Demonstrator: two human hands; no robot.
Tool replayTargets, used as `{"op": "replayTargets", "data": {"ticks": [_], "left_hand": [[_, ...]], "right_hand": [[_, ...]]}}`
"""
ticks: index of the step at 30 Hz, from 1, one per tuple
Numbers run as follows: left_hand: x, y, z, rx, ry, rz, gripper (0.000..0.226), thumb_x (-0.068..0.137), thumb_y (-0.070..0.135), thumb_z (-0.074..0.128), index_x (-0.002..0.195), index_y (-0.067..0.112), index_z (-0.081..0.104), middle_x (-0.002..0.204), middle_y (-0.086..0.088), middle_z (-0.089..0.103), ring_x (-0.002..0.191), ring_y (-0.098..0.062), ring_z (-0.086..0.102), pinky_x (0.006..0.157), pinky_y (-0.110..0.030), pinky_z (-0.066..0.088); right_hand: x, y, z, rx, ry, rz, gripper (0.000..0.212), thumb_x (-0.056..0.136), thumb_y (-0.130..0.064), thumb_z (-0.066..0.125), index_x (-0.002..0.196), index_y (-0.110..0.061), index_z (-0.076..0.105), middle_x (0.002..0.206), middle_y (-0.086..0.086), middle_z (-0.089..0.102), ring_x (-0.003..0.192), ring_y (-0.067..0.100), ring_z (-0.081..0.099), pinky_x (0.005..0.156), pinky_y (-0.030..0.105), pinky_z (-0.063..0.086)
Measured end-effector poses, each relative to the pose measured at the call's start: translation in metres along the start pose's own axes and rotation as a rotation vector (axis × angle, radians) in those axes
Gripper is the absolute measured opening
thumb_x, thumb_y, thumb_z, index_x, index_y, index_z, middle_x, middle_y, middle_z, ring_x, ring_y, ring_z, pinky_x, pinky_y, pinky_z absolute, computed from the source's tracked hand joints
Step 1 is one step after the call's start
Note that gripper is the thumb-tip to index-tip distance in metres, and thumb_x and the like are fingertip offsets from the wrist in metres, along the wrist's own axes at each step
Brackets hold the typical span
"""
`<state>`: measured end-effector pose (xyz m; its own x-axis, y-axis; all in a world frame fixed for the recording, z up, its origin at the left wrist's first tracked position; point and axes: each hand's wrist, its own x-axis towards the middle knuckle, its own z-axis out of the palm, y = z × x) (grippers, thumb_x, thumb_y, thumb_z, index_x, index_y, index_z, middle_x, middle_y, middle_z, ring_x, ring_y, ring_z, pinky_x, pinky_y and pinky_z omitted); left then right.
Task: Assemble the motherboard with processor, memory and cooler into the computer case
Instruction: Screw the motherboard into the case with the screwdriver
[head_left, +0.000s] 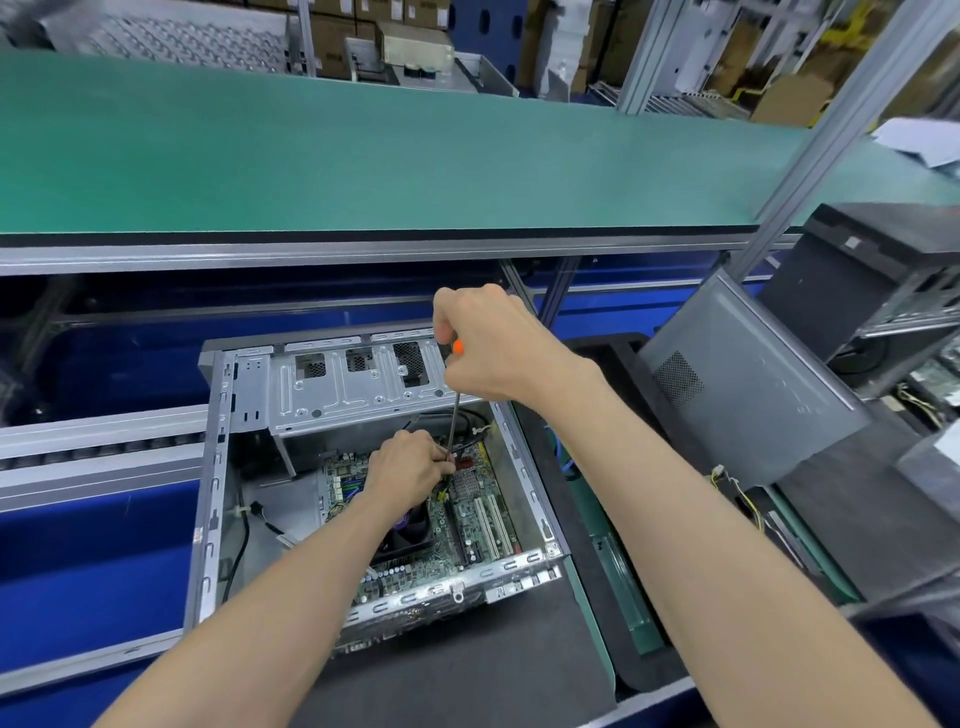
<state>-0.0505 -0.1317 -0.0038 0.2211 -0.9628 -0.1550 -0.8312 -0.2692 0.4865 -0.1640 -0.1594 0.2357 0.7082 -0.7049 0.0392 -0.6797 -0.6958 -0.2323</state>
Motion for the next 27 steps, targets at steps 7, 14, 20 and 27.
{"op": "replayTargets", "data": {"ticks": [7, 14, 20, 27], "left_hand": [[-0.004, 0.000, 0.003, 0.008, 0.044, 0.001, 0.016, 0.087, 0.044, 0.072, 0.097, 0.033, 0.079, 0.105, 0.014, 0.074, 0.092, -0.020, 0.066, 0.073, -0.031, 0.046], [-0.005, -0.001, 0.008, 0.029, 0.040, 0.017, 0.022, 0.089, 0.048, 0.069, 0.101, 0.032, 0.079, 0.106, 0.011, 0.074, 0.091, -0.021, 0.066, 0.071, -0.031, 0.047], [-0.008, 0.000, 0.010, 0.055, 0.093, 0.057, 0.022, 0.092, 0.045, 0.066, 0.100, 0.030, 0.079, 0.105, 0.009, 0.071, 0.092, -0.021, 0.065, 0.070, -0.031, 0.043], [-0.010, -0.001, 0.010, 0.067, 0.076, 0.067, 0.021, 0.093, 0.043, 0.065, 0.100, 0.028, 0.079, 0.105, 0.007, 0.070, 0.090, -0.021, 0.063, 0.071, -0.031, 0.044]], "right_hand": [[0.005, -0.007, 0.015, -0.248, 0.214, 0.100, 0.037, 0.090, -0.012, 0.055, 0.067, -0.017, 0.027, 0.069, -0.001, 0.027, 0.069, 0.029, 0.040, 0.060, 0.036, 0.030], [-0.005, 0.004, -0.001, 0.019, -0.013, 0.001, 0.029, 0.072, -0.012, 0.057, 0.100, -0.016, 0.051, 0.091, 0.001, 0.052, 0.080, 0.027, 0.053, 0.066, 0.040, 0.049], [0.001, 0.005, 0.008, -0.256, 0.178, 0.104, 0.028, 0.096, -0.024, 0.053, 0.074, -0.015, 0.038, 0.070, -0.002, 0.029, 0.071, 0.030, 0.042, 0.062, 0.037, 0.030], [-0.003, 0.008, -0.001, 0.014, -0.036, -0.001, 0.027, 0.074, -0.011, 0.059, 0.100, -0.017, 0.054, 0.096, 0.001, 0.055, 0.085, 0.027, 0.054, 0.070, 0.041, 0.052]]}}
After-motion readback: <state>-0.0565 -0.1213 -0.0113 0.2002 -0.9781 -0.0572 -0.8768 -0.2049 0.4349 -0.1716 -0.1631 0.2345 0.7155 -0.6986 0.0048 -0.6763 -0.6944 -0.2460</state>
